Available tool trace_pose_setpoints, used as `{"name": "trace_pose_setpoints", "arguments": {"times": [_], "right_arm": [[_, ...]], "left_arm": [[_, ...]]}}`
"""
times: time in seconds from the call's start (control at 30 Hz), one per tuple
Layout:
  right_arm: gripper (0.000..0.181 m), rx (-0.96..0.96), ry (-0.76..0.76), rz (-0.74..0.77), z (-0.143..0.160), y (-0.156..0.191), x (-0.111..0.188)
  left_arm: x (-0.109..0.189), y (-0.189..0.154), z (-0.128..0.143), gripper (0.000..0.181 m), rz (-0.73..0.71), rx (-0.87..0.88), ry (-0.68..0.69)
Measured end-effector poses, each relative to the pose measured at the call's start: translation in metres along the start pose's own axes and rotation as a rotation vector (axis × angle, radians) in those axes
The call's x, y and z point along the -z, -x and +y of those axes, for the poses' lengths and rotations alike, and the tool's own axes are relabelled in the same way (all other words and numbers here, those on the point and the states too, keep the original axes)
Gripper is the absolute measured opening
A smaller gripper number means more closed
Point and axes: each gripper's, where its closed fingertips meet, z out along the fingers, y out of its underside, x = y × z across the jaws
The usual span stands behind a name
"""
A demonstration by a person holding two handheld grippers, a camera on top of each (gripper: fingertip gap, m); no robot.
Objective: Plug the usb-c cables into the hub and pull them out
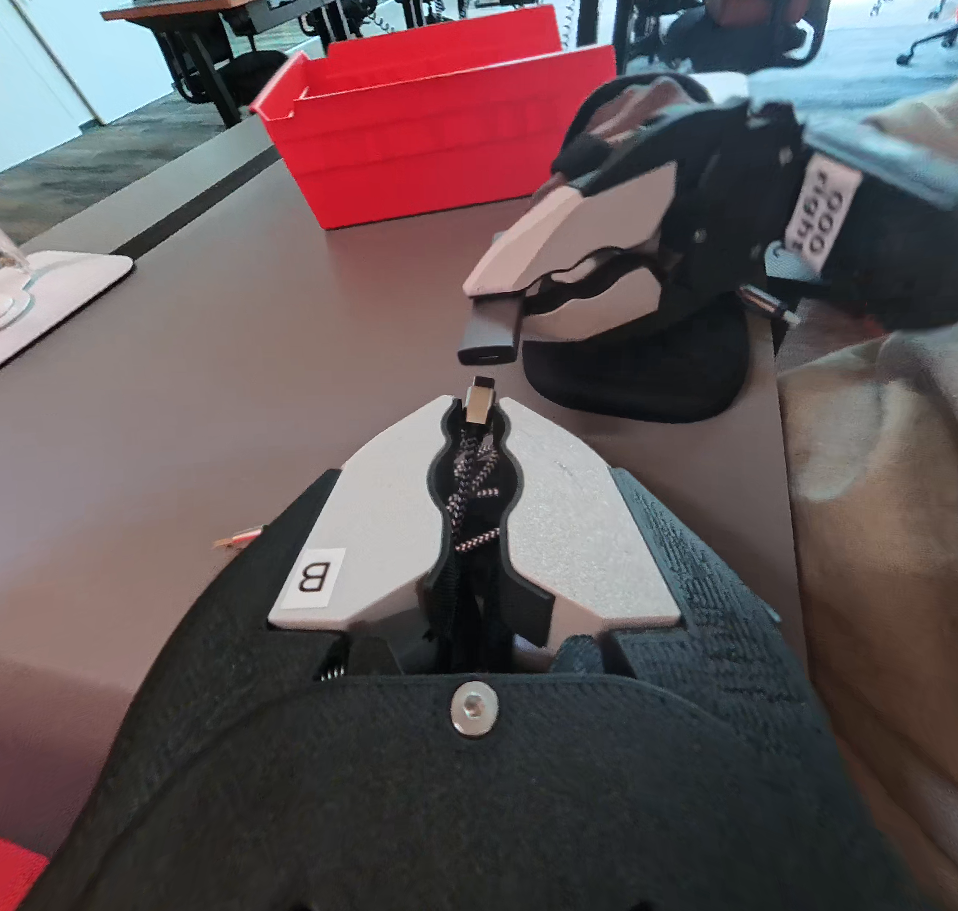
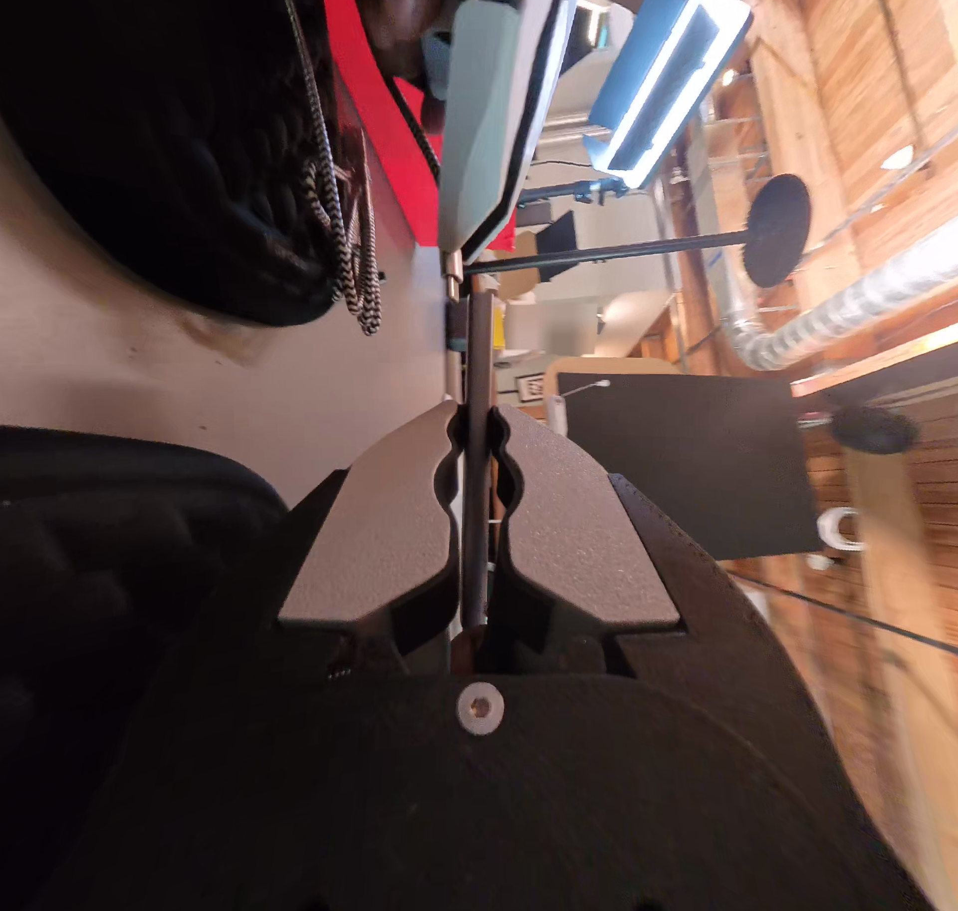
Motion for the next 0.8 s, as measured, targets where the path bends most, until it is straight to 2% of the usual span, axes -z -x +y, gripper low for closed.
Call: {"name": "trace_pose_setpoints", "arguments": {"times": [0.1,0.23,0.8], "right_arm": [[0.008,0.110,0.032,0.054,-0.0013,-0.0029,-0.0029],[0.008,0.162,0.045,0.067,0.0003,-0.0046,-0.0055],[0.008,0.169,0.023,0.064,-0.0068,-0.0034,-0.0085]], "left_arm": [[0.0021,0.0053,-0.0020,0.009,-0.015,0.060,-0.012],[0.0039,0.0078,-0.0031,0.009,-0.011,0.097,-0.028],[0.0052,0.0055,-0.0050,0.009,0.012,0.104,-0.050]]}}
